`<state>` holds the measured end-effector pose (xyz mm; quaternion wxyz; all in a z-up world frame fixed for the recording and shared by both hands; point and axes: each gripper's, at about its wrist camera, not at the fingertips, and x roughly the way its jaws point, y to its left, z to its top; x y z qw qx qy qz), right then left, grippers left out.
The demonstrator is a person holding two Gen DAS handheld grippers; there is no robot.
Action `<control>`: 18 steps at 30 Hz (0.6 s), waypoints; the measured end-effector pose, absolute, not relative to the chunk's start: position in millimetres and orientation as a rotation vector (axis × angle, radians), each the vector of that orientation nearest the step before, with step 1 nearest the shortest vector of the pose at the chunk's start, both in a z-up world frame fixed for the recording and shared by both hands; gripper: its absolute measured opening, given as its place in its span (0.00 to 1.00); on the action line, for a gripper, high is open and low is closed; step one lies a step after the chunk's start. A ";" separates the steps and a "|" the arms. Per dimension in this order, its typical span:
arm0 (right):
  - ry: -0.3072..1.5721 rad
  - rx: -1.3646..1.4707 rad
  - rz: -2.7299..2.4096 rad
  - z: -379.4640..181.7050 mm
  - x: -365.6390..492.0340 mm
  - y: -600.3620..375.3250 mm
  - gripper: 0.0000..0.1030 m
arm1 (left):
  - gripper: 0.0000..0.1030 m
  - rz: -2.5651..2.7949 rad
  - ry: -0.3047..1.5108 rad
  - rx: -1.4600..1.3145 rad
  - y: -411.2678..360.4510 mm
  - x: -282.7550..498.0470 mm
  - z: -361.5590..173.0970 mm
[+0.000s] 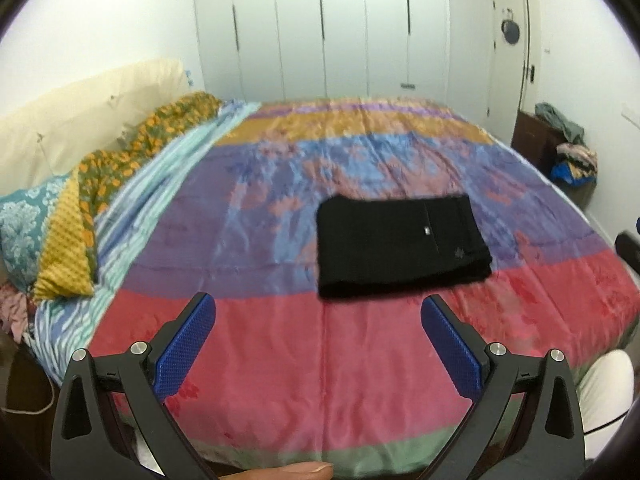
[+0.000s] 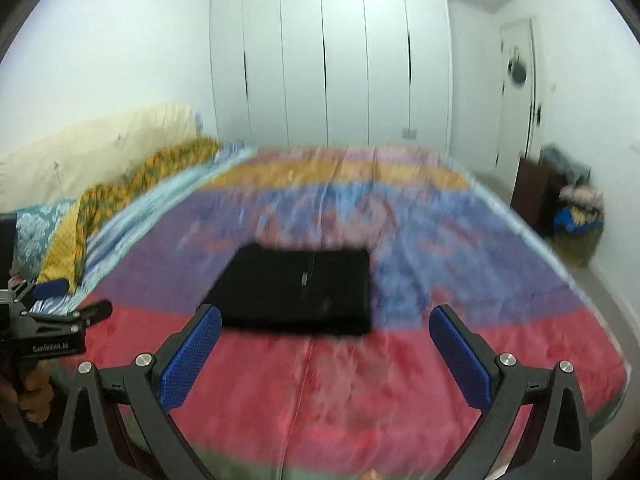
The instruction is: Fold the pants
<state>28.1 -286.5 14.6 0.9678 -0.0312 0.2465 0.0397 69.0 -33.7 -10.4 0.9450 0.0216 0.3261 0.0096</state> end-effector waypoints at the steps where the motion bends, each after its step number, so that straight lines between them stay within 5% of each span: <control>1: 0.511 -0.115 0.072 15.3 30.4 -281.6 1.00 | 1.00 0.027 0.639 0.050 -32.8 68.1 -6.4; 18: 0.621 -0.134 0.087 10.0 29.1 -265.7 1.00 | 1.00 -0.046 0.725 0.072 -56.8 60.0 -5.6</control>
